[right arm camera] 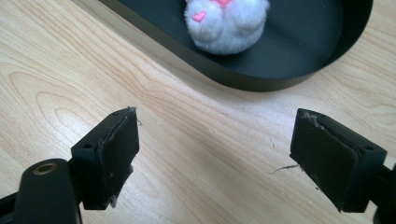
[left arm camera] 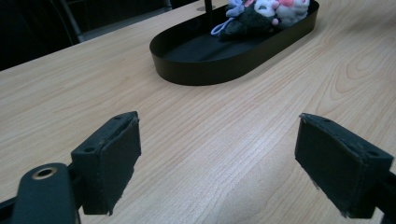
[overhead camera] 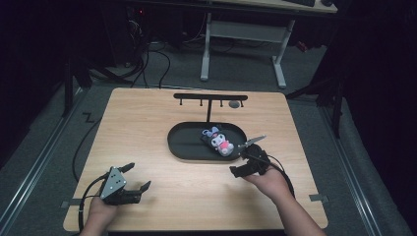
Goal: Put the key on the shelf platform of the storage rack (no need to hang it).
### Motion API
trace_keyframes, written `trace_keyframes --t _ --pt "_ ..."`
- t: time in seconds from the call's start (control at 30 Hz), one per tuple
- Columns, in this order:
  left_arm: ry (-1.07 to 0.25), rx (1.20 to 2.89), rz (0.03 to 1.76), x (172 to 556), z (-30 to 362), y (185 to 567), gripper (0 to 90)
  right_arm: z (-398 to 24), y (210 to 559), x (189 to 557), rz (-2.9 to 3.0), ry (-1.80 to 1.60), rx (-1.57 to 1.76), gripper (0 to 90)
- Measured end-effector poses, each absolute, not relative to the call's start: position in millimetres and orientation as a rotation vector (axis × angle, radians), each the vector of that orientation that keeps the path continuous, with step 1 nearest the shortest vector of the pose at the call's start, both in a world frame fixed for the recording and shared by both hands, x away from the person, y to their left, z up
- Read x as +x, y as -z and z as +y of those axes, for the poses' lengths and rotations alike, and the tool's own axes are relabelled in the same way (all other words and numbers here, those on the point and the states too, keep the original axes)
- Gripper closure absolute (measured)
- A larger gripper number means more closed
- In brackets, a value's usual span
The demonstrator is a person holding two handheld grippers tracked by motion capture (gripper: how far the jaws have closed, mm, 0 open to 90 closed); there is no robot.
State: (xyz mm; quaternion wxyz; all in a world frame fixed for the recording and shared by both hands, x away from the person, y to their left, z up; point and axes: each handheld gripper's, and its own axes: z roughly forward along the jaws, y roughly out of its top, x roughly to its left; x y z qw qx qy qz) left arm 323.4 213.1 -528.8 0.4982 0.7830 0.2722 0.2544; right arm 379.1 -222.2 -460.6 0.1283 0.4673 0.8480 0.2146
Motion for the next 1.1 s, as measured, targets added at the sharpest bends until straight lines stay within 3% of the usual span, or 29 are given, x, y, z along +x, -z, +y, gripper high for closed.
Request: trace_keyframes --t 1.1 --pt "-0.590 1.882 0.656 322.8 207.7 527.6 14.8 -263.5 519.6 284.9 2.067 -1.125 1.358 14.5"
